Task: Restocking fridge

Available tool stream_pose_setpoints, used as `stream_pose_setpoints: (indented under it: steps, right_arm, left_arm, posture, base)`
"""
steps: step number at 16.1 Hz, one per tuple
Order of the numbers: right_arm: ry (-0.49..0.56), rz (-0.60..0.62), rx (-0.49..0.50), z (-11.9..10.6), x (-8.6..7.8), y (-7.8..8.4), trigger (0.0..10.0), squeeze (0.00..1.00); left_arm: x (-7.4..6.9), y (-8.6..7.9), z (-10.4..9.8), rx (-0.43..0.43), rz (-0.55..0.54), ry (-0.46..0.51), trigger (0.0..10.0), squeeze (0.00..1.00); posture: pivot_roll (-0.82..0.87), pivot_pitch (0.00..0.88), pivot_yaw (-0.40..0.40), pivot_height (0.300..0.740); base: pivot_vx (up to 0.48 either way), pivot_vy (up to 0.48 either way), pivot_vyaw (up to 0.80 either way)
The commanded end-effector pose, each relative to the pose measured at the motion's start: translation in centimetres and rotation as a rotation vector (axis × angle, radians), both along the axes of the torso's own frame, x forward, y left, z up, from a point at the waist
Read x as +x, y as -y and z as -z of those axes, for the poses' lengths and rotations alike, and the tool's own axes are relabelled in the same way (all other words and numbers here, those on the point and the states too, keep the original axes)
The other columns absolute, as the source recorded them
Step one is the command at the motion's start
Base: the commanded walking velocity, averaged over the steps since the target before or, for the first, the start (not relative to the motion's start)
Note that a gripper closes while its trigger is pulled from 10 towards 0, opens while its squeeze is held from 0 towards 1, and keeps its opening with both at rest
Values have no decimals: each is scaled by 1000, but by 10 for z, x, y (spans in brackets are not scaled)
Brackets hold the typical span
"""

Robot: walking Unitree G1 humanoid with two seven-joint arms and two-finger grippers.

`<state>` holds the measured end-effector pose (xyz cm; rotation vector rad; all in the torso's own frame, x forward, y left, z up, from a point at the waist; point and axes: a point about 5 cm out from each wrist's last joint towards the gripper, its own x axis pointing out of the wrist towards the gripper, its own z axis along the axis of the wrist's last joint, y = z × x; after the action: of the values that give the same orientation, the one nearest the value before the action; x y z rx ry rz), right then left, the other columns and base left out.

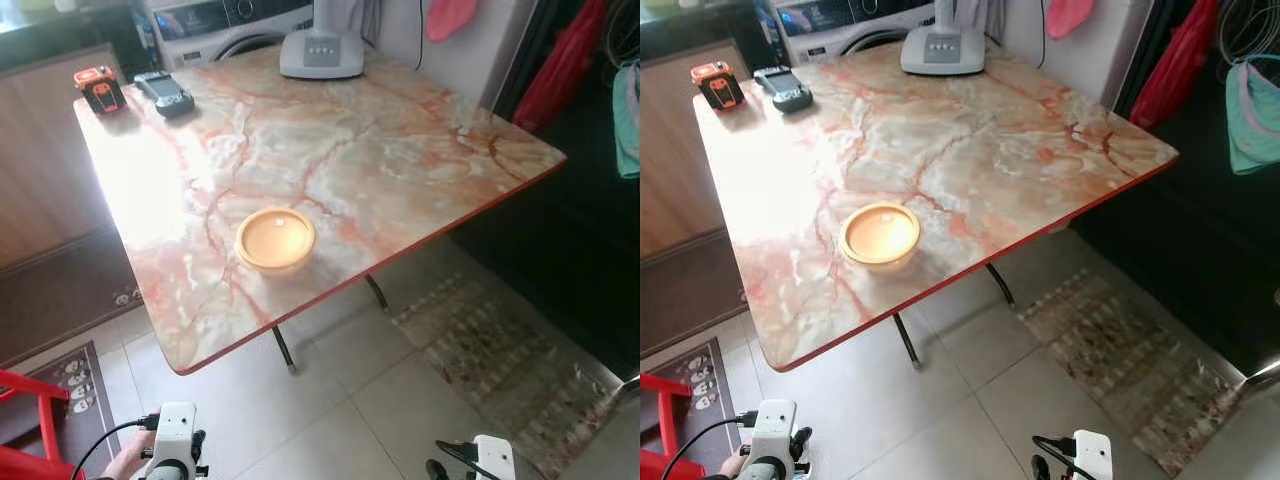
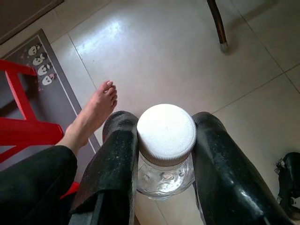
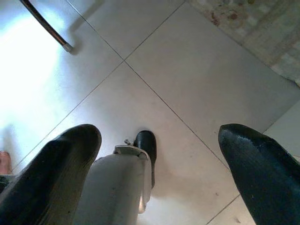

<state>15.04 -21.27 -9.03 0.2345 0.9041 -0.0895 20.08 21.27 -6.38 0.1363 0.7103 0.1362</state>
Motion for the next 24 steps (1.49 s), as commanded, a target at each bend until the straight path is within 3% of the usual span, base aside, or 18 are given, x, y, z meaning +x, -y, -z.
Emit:
stream_pose_setpoints:
  steps: [1,6,10,18,24]
  right_arm:
    - [-17,30,10,3,-6,-1,10000,0]
    - [-15,23,8,2,-4,-2,10000,0]
    - [-5,26,8,1,0,-3,10000,0]
    - [3,68,6,0,1,0,10000,0]
    - [-23,78,-21,1,-2,4,10000,0]
  left_arm:
    - [-5,-4,3,16,10,-24,10000,0]
    - [-7,-3,4,10,21,-38,10000,0]
    - [-1,-1,1,4,4,-20,10000,0]
    - [-3,-1,3,-11,-21,-30,10000,0]
    - [-8,1,6,-30,-19,-42,10000,0]
  posture:
    - [-9,40,24,740]
    - [-16,6,24,740]
    - [-15,0,19,740]
    - [-28,69,2,740]
    - [-21,87,-3,740]
  base:
    - [-277,0,0]
    - [-280,0,0]
    - [-282,0,0]
    - [-33,0,0]
    - [0,0,-745]
